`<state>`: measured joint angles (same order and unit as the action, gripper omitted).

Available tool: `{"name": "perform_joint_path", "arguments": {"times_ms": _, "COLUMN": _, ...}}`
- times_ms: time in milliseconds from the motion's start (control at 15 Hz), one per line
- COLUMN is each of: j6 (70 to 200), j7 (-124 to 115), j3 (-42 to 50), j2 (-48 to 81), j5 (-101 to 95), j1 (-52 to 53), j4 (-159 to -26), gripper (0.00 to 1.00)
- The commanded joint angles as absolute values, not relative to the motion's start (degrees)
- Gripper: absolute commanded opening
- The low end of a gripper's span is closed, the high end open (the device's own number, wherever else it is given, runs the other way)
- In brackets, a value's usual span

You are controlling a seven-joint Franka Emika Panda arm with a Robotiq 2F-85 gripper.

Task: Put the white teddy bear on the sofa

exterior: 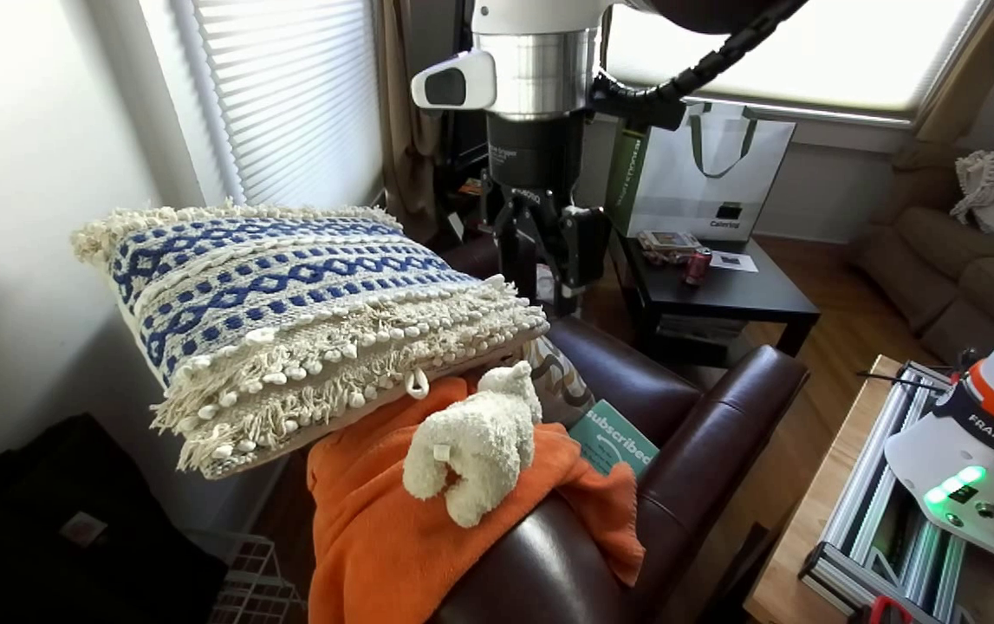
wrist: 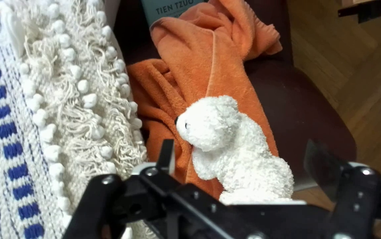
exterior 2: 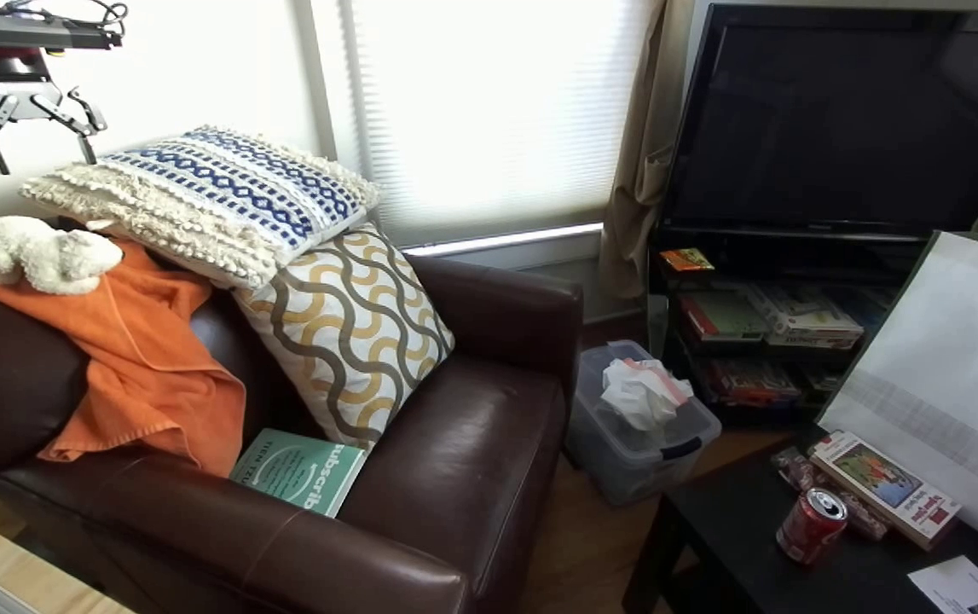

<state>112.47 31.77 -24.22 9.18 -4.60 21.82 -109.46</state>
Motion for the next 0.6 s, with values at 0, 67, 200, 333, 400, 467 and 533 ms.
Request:
{"name": "perform_joint_path", "arguments": {"times_ms": 0, "j6": 115.93, "j7": 36.22, "j3": -26.08, "j2": 10.67, "j5": -8.98, "j1": 24.39, "j4": -108.89, "gripper": 1.00}}
{"name": "perform_joint_path", "arguments": {"times_ms": 67, "j6": 116.88, "j7": 37.84, "j3": -26.66, "j2": 11.10, "j5": -8.60, "j1": 24.79, "j4": -108.78, "gripper": 1.00}}
{"name": "perform_joint_path", "arguments": {"times_ms": 200, "j6": 117.57, "j7": 40.51, "j3": -27.44, "j2": 11.90, "j5": -7.62, "j1": 25.33, "j4": -108.61, "gripper": 1.00}}
{"name": "perform_joint_path", "arguments": {"times_ms": 333, "j6": 119.16, "j7": 44.35, "j3": -28.04, "j2": 13.47, "j5": -6.00, "j1": 25.27, "j4": -108.47, "gripper": 1.00}}
{"name": "perform_joint_path", "arguments": {"times_ms": 400, "j6": 118.51, "j7": 44.33, "j3": -27.87, "j2": 14.51, "j5": -6.67, "j1": 25.53, "j4": -108.06, "gripper": 1.00}}
{"name": "perform_joint_path", "arguments": {"times_ms": 467, "j6": 118.41, "j7": 45.07, "j3": -27.68, "j2": 15.23, "j5": -7.34, "j1": 25.53, "j4": -107.95, "gripper": 1.00}}
{"name": "perform_joint_path", "arguments": {"times_ms": 533, "j6": 118.98, "j7": 45.96, "j3": -27.56, "j2": 16.16, "j5": -7.48, "j1": 25.43, "j4": -107.77, "gripper": 1.00}}
